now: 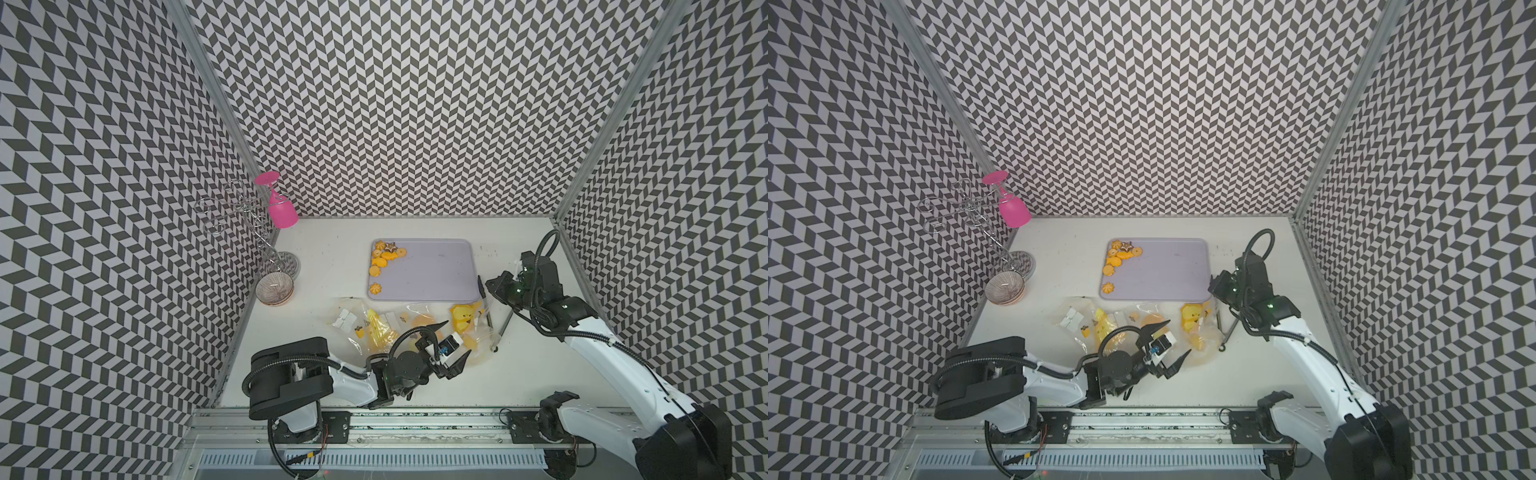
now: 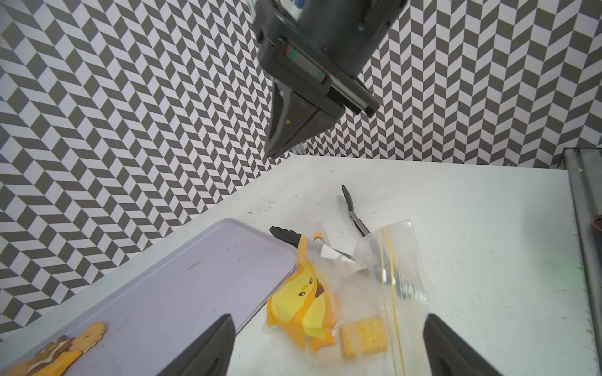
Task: Put the cookies into a resealable bag to prevent moisture
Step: Close the ziploc bag at the center of the board.
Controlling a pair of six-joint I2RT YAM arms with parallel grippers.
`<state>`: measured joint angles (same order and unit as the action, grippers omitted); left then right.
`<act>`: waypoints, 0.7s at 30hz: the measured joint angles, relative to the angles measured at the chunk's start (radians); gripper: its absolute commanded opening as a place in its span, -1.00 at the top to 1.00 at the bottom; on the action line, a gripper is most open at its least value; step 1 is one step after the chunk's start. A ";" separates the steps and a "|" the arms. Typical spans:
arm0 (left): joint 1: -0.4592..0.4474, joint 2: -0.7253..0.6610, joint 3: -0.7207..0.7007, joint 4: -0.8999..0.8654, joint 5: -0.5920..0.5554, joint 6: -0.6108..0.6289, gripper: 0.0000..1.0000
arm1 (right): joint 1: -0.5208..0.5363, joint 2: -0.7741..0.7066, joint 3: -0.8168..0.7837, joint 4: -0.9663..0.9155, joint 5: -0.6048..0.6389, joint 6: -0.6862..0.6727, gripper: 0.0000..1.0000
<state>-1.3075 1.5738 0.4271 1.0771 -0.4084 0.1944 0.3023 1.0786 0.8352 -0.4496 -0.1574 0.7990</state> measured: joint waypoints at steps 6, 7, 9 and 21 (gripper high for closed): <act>0.000 -0.042 -0.042 -0.005 -0.024 -0.035 -0.80 | 0.000 -0.199 -0.140 -0.167 0.074 -0.034 -0.02; 0.000 -0.042 -0.042 -0.007 -0.028 -0.036 -0.80 | 0.000 -0.250 -0.168 -0.210 0.085 -0.031 -0.13; 0.000 -0.042 -0.042 -0.008 -0.036 -0.037 -0.80 | 0.000 -0.327 -0.198 -0.280 0.109 -0.017 -0.18; 0.015 -0.042 -0.041 -0.009 -0.061 -0.061 -0.78 | 0.002 -0.400 -0.316 -0.425 0.047 0.000 1.00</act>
<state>-1.2926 1.5314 0.3859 1.0683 -0.4698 0.1329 0.3046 0.6788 0.5194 -0.8749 -0.1108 0.7994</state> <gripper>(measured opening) 0.893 0.051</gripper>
